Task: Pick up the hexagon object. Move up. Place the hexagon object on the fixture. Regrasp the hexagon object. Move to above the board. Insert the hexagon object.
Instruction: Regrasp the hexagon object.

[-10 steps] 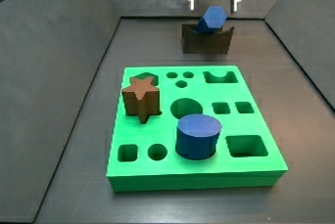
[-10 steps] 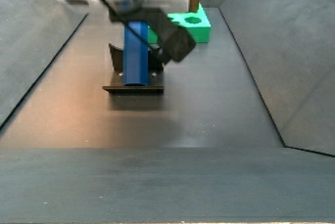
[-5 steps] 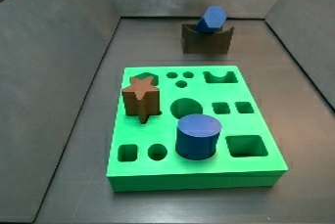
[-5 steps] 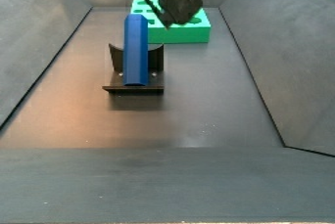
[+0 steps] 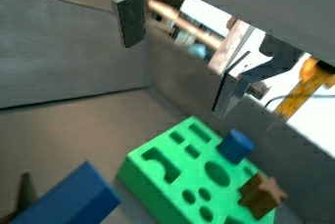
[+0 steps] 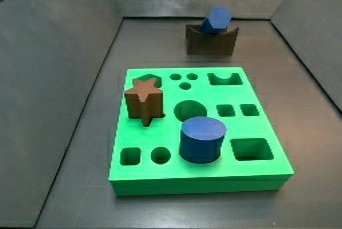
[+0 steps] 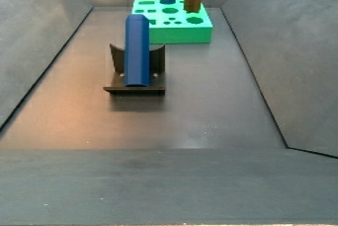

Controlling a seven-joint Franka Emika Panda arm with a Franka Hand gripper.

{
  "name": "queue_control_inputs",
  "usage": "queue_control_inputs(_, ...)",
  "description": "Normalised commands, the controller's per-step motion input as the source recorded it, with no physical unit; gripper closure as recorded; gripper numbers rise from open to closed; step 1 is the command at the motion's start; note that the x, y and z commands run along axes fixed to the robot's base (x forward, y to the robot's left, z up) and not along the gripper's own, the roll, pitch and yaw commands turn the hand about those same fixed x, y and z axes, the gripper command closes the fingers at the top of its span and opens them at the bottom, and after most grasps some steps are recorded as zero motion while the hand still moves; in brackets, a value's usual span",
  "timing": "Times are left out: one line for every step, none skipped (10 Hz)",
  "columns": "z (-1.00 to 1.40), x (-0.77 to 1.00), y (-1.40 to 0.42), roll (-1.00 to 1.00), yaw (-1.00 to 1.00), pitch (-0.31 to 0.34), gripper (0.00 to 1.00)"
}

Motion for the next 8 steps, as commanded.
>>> queue_control_inputs(0.00,0.00,-0.04,1.00,0.02,0.045,0.00)
queue_control_inputs(0.04,-0.02,-0.03,1.00,0.02,0.045,0.00)
queue_control_inputs(0.04,-0.02,-0.03,1.00,0.02,0.041,0.00)
queue_control_inputs(0.01,-0.02,-0.03,1.00,0.02,0.038,0.00)
queue_control_inputs(0.01,-0.02,-0.02,1.00,0.02,0.034,0.00)
queue_control_inputs(0.02,-0.02,-0.02,1.00,0.02,0.033,0.00)
queue_control_inputs(0.01,-0.01,-0.02,1.00,0.02,0.029,0.00)
queue_control_inputs(0.01,0.00,-0.02,1.00,0.02,0.028,0.00)
